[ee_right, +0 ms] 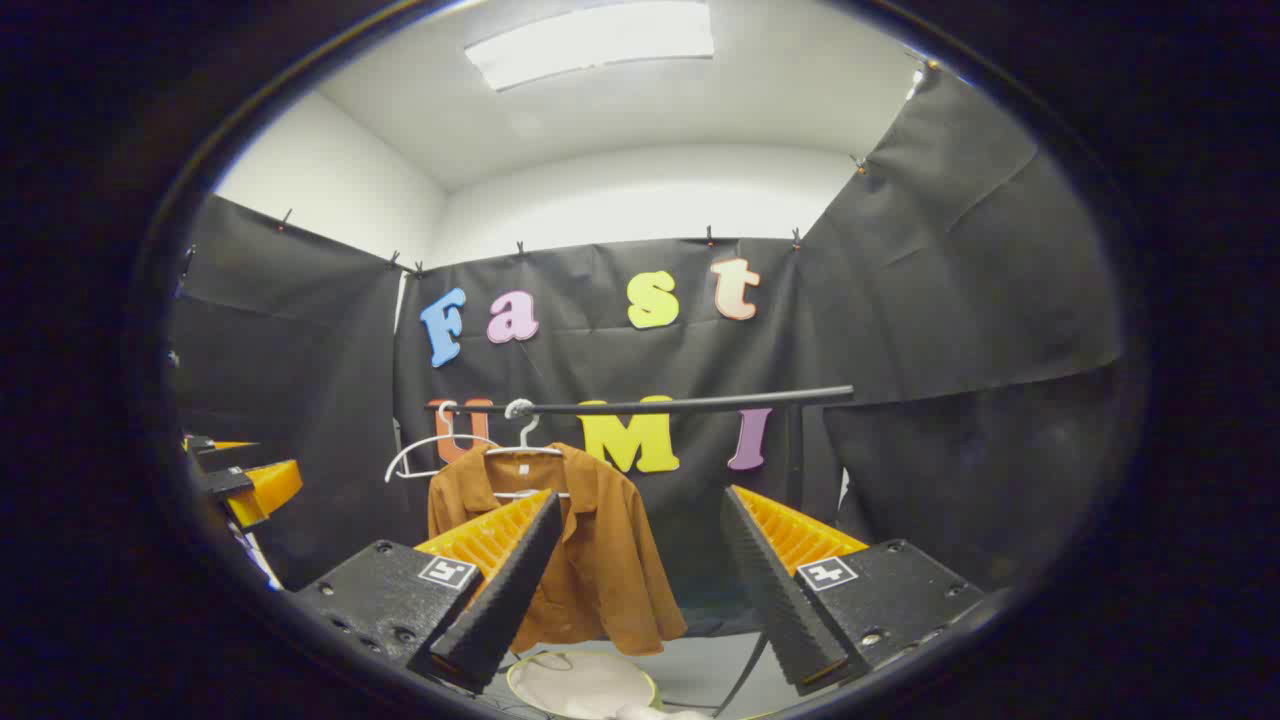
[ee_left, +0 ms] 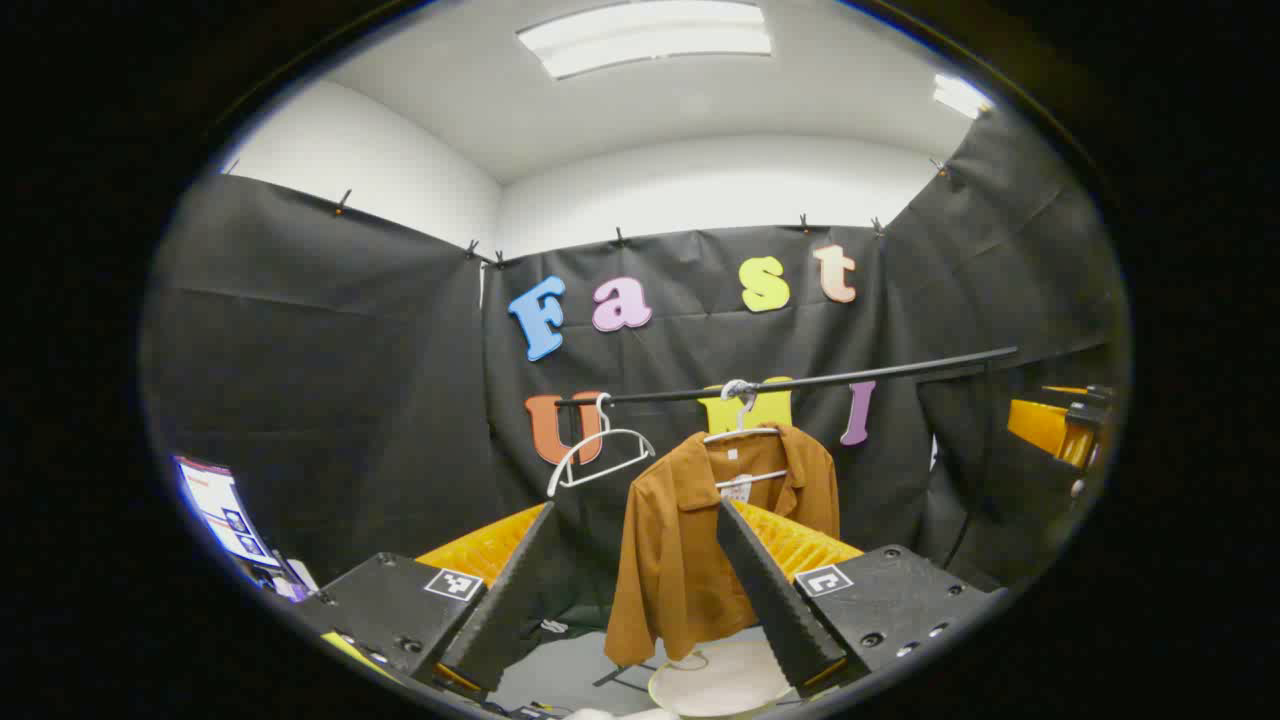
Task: Grasp the clothes on the hanger with both hands and then place them into the laundry hamper below.
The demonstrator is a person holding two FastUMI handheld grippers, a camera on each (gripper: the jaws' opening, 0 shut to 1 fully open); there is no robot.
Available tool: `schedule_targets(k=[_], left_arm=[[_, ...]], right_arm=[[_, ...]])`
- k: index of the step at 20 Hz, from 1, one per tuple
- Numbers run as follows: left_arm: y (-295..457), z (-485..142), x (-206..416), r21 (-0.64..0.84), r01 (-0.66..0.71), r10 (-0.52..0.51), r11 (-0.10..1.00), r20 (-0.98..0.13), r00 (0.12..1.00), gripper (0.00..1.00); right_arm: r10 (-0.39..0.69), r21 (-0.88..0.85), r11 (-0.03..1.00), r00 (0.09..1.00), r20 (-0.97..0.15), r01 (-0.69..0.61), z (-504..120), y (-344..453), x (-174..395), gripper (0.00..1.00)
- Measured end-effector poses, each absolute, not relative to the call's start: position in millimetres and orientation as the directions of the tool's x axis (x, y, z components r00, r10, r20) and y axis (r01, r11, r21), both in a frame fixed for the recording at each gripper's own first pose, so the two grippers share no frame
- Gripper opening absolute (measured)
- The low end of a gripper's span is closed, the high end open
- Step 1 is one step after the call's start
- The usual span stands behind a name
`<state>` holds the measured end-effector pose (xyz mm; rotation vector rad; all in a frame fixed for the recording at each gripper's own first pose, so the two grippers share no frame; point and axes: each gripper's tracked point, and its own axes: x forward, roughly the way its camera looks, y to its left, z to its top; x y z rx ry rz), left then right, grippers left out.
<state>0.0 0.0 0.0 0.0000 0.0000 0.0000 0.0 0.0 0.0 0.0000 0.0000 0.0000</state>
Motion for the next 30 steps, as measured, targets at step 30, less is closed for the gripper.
schedule_targets(k=[30], left_arm=[[-58.9, -95.1, 145.8, -0.038, 0.079, -0.079, 0.996, 0.000, 0.997, 0.99]], right_arm=[[0.135, -0.075, 0.987, 0.984, -0.120, -0.144, -112.7, 69.3, 200.5, 1.00]])
